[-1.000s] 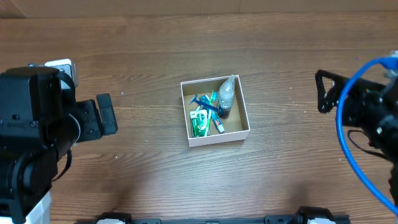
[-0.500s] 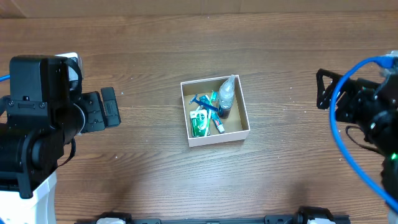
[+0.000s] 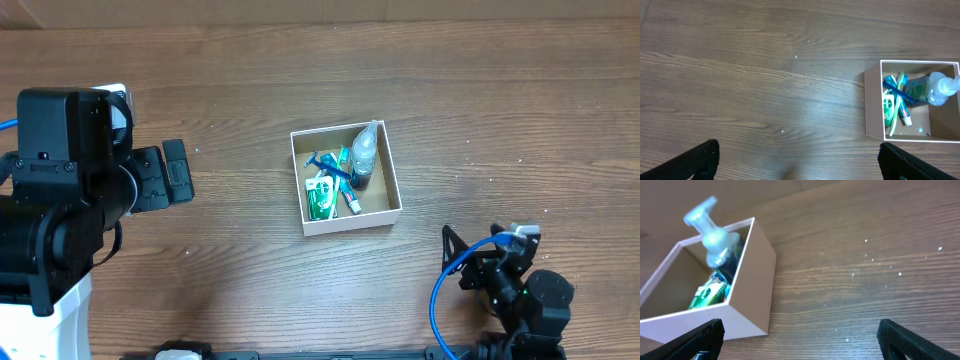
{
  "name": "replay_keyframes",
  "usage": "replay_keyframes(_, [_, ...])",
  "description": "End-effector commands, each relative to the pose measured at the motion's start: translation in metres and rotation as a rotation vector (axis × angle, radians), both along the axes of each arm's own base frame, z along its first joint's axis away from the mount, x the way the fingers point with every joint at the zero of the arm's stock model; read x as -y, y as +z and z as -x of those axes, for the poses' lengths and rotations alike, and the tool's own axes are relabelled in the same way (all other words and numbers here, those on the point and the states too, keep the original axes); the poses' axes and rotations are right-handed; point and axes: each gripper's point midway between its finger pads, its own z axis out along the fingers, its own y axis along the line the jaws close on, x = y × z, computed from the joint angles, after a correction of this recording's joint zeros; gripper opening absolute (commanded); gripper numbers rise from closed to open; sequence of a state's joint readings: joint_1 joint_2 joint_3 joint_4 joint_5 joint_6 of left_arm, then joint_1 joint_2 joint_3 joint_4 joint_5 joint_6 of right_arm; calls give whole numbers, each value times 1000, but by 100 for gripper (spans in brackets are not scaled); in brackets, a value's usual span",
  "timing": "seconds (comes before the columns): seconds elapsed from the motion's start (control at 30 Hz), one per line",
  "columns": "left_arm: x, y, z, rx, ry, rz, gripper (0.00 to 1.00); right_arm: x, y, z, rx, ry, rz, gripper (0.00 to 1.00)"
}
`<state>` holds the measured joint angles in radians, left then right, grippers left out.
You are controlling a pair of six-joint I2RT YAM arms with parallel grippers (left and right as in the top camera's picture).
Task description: Pack container
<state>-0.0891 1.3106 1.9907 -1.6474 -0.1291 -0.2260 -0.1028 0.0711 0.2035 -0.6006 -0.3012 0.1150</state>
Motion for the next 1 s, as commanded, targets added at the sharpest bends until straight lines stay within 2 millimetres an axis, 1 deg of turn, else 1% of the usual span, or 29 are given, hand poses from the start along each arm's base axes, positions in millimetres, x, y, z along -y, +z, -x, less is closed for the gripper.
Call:
replay_keyframes(0.0, [-3,3,0,11,1,-14,100,-3,-6,0,34,23,14,100])
replay_keyframes(0.03, [-3,3,0,11,1,-13,100,-2,-3,-1,48,20,17,100])
replay_keyframes(0.6, [-3,3,0,11,1,-14,100,-1,-4,-1,46,14,19,100])
replay_keyframes(0.67, [-3,8,6,34,1,-12,100,-1,-4,-1,46,14,19,100])
replay_keyframes(0.7, [-11,13,12,58,10,-53,100,-1,-4,-1,46,14,19,100])
replay_keyframes(0.73, [-26,18,13,103,57,-101,100,-1,-4,-1,46,14,19,100])
replay_keyframes(0.77, [-31,20,12,168,86,-90,100,-1,-4,-1,46,14,19,100])
replay_keyframes(0.83, [-28,8,4,272,51,-30,100,-1,-4,-1,46,14,19,100])
replay_keyframes(0.87, [-19,-13,-4,350,-35,6,100,-1,-4,-1,46,14,19,100])
replay_keyframes(0.93, [-15,-43,-4,412,-74,21,100,-1,-4,-1,46,14,19,100])
replay_keyframes(0.97, [-15,-64,-1,429,-72,19,100,-1,-4,-1,46,14,19,100])
